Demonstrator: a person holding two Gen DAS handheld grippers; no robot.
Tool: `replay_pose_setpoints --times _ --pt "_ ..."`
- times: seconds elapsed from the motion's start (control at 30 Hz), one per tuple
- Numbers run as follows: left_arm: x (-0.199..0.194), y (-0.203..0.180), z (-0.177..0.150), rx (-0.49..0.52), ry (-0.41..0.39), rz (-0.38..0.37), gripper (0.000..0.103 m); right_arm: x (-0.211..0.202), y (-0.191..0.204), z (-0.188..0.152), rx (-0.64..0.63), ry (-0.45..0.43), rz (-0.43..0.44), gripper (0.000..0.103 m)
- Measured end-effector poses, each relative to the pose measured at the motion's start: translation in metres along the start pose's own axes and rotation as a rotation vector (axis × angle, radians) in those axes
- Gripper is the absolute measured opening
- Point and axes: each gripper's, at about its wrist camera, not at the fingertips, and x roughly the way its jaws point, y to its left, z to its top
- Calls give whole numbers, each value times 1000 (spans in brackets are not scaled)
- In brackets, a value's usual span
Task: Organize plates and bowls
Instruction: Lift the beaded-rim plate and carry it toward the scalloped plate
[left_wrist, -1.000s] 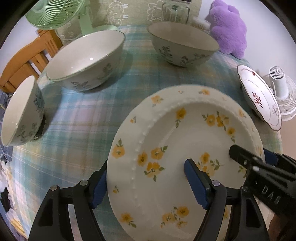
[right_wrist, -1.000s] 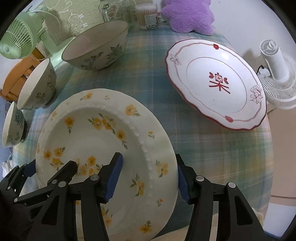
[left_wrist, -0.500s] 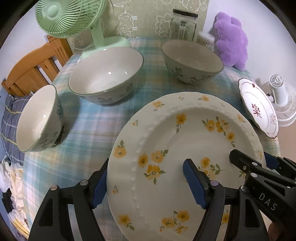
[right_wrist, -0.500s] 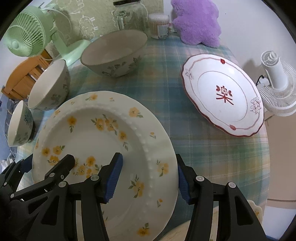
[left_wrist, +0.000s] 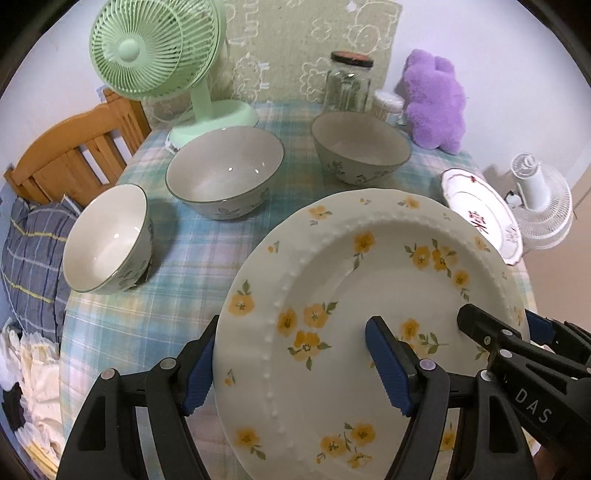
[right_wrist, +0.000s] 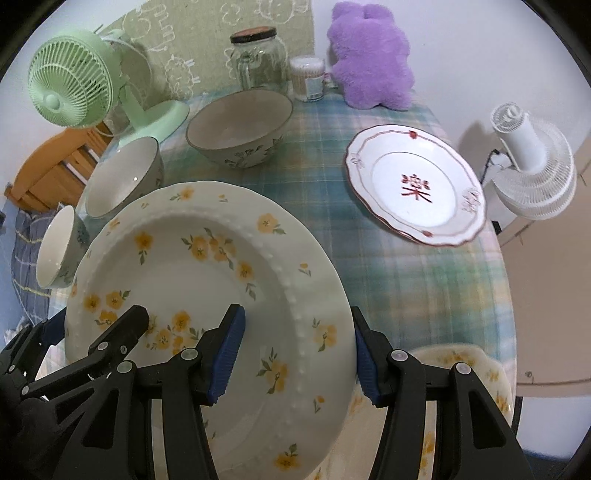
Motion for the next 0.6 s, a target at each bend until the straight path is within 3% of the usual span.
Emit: replay_pose_setpoints --times 0.6 --pt "-46 -23 -55 128 -13 -98 75 -62 -16 -75 137 -60 -99 59"
